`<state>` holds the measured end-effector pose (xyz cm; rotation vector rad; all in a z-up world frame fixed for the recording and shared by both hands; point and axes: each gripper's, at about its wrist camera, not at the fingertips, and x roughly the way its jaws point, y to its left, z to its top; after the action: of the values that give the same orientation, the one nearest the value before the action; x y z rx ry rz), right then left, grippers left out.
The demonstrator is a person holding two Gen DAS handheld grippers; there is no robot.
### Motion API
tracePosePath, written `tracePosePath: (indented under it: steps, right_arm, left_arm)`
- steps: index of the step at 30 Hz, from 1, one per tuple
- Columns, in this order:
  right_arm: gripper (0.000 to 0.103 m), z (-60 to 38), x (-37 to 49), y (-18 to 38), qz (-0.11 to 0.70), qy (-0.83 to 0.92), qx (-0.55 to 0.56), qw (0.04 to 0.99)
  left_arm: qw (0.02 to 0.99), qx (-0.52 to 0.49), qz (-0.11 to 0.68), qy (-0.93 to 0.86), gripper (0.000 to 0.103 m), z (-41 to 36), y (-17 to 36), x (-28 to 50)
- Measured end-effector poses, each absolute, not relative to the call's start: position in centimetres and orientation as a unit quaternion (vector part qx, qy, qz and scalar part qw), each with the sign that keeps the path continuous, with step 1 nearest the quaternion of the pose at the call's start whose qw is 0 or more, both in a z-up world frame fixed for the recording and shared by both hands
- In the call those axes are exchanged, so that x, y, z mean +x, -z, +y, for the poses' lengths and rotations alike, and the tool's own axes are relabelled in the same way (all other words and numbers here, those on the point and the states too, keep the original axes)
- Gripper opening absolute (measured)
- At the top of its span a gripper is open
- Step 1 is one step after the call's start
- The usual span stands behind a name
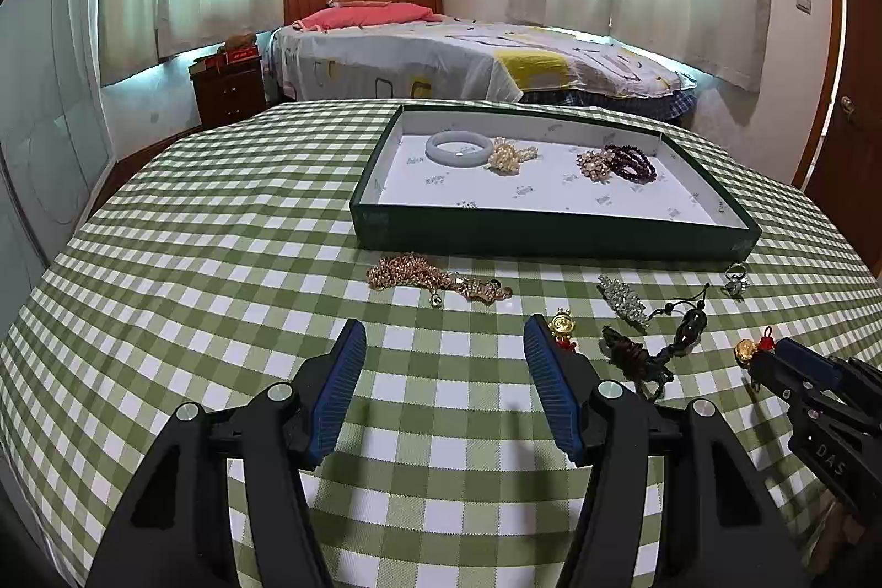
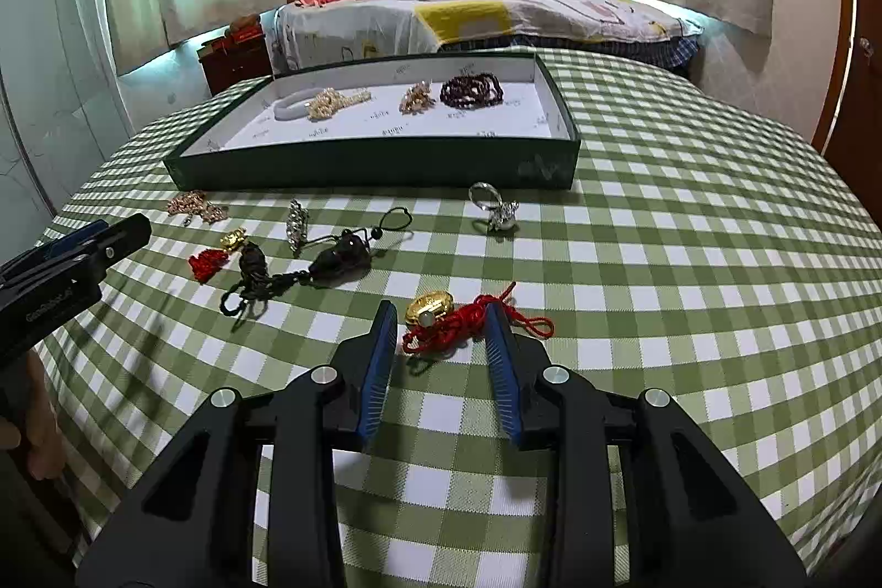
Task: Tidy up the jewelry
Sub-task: 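Withdraw both tools from the tray toward the red tassel charms, then close the left tool on a red tassel charm while the right tool grasps the gold-and-red tassel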
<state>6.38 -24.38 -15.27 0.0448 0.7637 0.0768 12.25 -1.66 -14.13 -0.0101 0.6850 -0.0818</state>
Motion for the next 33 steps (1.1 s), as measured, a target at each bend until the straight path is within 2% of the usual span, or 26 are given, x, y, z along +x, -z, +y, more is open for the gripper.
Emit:
tracePosePath:
  steps: [15,23,33]
  right_arm:
    - [0.035,-24.3,7.3,15.7,0.380,-0.036,0.013,0.924]
    - [0.016,-24.5,7.2,15.8,0.379,-0.039,0.018,0.925]
    - [0.014,-24.9,7.0,15.5,0.372,-0.040,0.026,0.927]
  left_arm:
    - [0.936,-0.003,0.349,0.041,0.058,-1.9,14.8,12.4]
    - [0.935,-0.005,0.352,0.046,0.058,-2.0,14.9,12.4]
    - [0.930,-0.002,0.359,0.073,0.058,-3.3,14.8,12.8]
